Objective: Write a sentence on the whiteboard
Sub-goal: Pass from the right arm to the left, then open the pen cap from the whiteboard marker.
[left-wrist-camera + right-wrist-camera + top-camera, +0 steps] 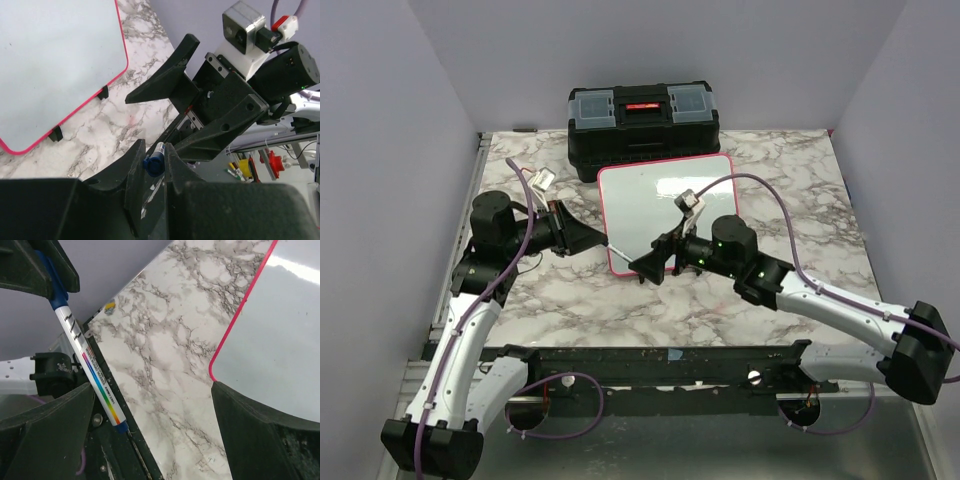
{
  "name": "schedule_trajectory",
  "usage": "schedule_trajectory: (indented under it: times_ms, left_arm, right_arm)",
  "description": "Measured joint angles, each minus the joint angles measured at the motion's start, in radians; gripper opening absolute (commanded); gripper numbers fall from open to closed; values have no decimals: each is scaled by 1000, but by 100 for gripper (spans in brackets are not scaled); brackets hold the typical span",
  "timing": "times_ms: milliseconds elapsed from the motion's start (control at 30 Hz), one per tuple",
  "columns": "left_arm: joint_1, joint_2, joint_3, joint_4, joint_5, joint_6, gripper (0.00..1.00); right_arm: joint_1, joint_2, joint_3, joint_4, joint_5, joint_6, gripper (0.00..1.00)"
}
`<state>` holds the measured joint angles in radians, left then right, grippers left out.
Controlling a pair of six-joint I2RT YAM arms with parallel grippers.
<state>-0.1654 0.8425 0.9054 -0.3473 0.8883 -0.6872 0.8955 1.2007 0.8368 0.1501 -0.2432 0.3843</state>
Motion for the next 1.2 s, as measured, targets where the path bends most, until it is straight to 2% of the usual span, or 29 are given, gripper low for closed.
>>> schedule_trajectory:
  times_ms: [167,367,767,1000,1200]
  left_arm:
    - [2,-11,-23,69,-3,-37,0]
    - [12,-31,-56,191,-2,-111,0]
    - [15,-32,-147,558,15,-337,0]
    - [15,-36,-203,692,10,-415,0]
    - [15,-64,-262,772,-36,-465,0]
  right_arm:
    - [0,-65,-84,69,89,60,100]
    - [-5,-105,-105,163,97,150,100]
    - [-117,-67,-101,443,-135,388,97]
    - [-117,6,-101,587,-212,489,87]
    - [-117,31,-101,692,-220,541,73]
